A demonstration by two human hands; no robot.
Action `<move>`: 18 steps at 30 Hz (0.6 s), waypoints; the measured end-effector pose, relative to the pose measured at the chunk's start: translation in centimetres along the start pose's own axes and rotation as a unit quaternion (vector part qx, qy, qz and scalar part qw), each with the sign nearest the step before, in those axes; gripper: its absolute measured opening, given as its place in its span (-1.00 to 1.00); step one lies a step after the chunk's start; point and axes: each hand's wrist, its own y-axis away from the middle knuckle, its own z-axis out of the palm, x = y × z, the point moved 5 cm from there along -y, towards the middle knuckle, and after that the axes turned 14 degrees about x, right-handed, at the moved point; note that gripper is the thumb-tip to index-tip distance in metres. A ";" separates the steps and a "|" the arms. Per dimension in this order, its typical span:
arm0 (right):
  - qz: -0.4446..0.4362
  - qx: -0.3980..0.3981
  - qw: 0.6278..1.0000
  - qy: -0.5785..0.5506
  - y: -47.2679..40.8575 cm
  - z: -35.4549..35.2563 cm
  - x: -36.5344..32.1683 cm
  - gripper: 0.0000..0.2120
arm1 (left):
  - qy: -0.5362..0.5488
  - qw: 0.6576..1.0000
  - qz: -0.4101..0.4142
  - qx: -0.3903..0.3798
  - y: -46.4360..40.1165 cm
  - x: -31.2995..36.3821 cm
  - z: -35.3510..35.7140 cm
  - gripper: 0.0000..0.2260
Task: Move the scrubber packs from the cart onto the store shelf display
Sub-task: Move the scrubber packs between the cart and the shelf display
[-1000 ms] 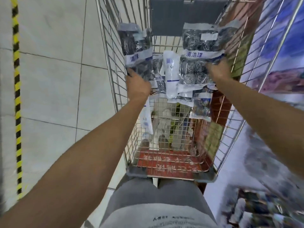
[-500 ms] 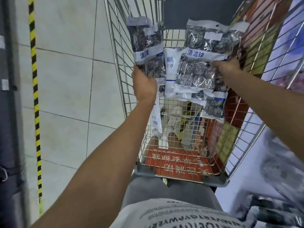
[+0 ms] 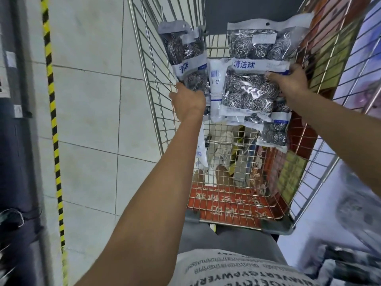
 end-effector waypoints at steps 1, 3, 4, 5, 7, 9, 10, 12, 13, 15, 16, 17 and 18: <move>0.003 -0.004 1.000 -0.002 0.0 0.0 0.2 -0.43 | -0.003 1.000 0.003 -0.003 0.0 0.1 0.1 -0.63; 0.008 -0.015 1.000 -0.009 0.0 -0.1 0.5 -0.41 | 0.005 1.000 0.016 -0.005 0.0 0.1 0.1 -0.69; 0.008 -0.018 1.000 -0.014 0.0 -0.1 0.6 -0.40 | 0.014 1.000 0.026 -0.002 -0.1 -0.1 0.1 -0.70; 0.008 -0.022 0.999 -0.023 -0.2 -0.1 0.7 -0.39 | 0.024 0.999 0.036 -0.001 -0.4 -0.2 -0.1 -0.70; 0.011 -0.033 0.998 -0.046 -0.3 0.1 0.8 -0.41 | 0.045 0.998 0.040 -0.011 -1.0 -0.5 -0.3 -0.64; 0.019 -0.051 0.997 -0.059 -0.1 0.2 0.8 -0.43 | 0.052 0.997 0.043 -0.020 -1.8 -0.9 -0.3 -0.52; 0.019 -0.062 0.996 -0.063 0.1 0.4 0.7 -0.40 | 0.056 0.997 0.048 -0.023 -2.1 -0.8 -0.3 -0.44; 0.017 -0.084 0.994 -0.061 0.6 0.6 0.5 -0.33 | 0.068 0.995 0.064 -0.037 -2.4 -0.3 0.0 -0.38; 0.013 -0.095 0.994 -0.059 0.9 0.7 0.4 -0.33 | 0.066 0.994 0.070 -0.044 -2.5 0.0 0.3 -0.41; 0.013 -0.117 0.991 -0.071 1.6 0.9 0.2 -0.42 | 0.051 0.995 0.073 -0.047 -2.7 0.3 0.9 -0.49; 0.015 -0.120 0.989 -0.081 1.9 0.9 0.3 -0.46 | 0.050 0.995 0.071 -0.041 -2.8 0.4 1.1 -0.54; 0.014 -0.121 0.989 -0.090 2.2 0.8 0.3 -0.50 | 0.054 0.995 0.071 -0.034 -3.0 0.4 1.2 -0.57; 0.011 -0.124 0.987 -0.103 2.4 0.6 0.3 -0.52 | 0.060 0.995 0.073 -0.027 -3.2 0.5 1.3 -0.60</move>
